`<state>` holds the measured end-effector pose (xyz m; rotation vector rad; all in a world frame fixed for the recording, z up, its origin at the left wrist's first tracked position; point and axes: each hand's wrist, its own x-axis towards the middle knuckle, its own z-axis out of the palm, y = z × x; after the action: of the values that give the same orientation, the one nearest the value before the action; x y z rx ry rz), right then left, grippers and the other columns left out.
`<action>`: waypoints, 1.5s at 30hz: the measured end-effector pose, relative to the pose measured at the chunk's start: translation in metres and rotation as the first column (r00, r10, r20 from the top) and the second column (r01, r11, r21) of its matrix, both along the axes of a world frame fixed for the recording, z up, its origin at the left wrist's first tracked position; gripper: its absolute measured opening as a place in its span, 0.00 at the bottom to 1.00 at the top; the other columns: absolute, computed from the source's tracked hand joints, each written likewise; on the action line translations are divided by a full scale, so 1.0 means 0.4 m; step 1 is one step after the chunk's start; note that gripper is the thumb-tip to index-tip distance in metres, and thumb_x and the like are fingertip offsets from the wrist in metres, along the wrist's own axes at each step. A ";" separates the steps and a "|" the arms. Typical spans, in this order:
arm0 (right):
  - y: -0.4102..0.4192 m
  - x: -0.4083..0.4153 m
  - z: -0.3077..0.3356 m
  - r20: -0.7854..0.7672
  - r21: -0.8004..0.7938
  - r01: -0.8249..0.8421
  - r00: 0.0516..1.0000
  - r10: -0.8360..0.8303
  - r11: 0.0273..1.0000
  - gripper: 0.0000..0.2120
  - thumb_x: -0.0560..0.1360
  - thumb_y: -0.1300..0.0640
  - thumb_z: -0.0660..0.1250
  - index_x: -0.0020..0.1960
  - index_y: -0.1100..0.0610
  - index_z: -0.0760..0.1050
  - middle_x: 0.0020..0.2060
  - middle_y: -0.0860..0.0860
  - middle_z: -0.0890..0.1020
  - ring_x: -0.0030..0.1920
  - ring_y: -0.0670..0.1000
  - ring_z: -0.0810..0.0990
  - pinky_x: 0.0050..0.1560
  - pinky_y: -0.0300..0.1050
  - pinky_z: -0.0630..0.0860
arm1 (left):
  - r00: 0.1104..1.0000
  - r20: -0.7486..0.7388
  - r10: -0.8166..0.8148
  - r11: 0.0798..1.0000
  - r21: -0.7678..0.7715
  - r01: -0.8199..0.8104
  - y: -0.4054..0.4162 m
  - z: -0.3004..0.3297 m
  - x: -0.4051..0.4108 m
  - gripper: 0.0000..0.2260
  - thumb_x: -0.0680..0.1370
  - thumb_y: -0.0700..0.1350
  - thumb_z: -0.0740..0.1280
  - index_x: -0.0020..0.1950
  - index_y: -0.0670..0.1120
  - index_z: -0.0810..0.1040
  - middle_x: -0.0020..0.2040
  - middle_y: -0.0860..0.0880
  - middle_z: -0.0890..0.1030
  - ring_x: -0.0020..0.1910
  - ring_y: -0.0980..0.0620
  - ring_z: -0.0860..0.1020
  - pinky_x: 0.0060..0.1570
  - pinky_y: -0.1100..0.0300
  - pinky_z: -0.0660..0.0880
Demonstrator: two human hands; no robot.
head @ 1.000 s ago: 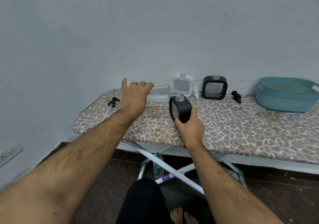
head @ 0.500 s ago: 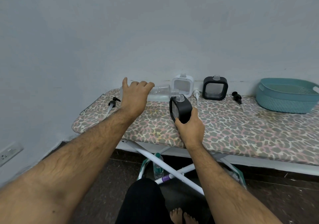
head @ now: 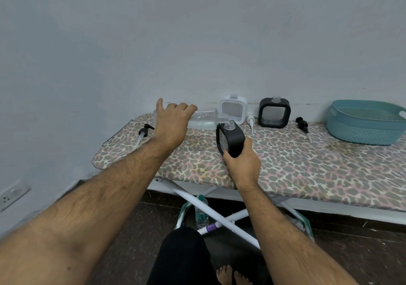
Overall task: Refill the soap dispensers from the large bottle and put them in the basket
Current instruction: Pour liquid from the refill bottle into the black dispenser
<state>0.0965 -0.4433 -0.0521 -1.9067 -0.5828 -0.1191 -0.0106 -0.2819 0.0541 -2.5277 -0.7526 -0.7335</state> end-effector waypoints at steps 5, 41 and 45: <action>-0.001 -0.002 0.001 -0.001 -0.006 0.001 1.000 -0.001 1.000 0.20 0.71 0.49 0.73 0.59 0.49 0.69 0.46 0.47 0.83 0.45 0.50 0.81 0.43 0.40 0.73 | 1.000 0.000 -0.002 1.000 -0.004 0.002 0.000 0.001 0.000 0.28 0.71 0.34 0.73 0.66 0.55 0.72 0.61 0.53 0.79 0.60 0.46 0.77 0.72 0.35 0.51; 0.009 0.016 -0.018 -0.051 0.009 -0.017 0.999 0.018 1.000 0.19 0.69 0.48 0.71 0.55 0.43 0.66 0.40 0.45 0.83 0.36 0.50 0.83 0.35 0.47 0.82 | 0.727 0.653 0.213 0.598 -0.675 0.431 0.034 -0.104 -0.066 0.28 0.70 0.42 0.78 0.66 0.46 0.69 0.61 0.52 0.76 0.57 0.55 0.73 0.53 0.67 0.69; 0.012 0.017 -0.019 -0.046 0.003 -0.011 0.999 0.011 1.000 0.19 0.68 0.47 0.71 0.54 0.43 0.66 0.39 0.44 0.82 0.36 0.50 0.83 0.37 0.49 0.83 | 0.692 0.666 0.279 0.582 -0.690 0.429 0.100 -0.134 -0.094 0.28 0.69 0.43 0.79 0.64 0.47 0.70 0.60 0.52 0.76 0.60 0.53 0.74 0.64 0.56 0.70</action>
<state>0.1031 -0.4385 -0.0595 -1.8986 -0.5616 -0.0684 -0.0481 -0.2420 0.0006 -3.0376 -1.5511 -1.8818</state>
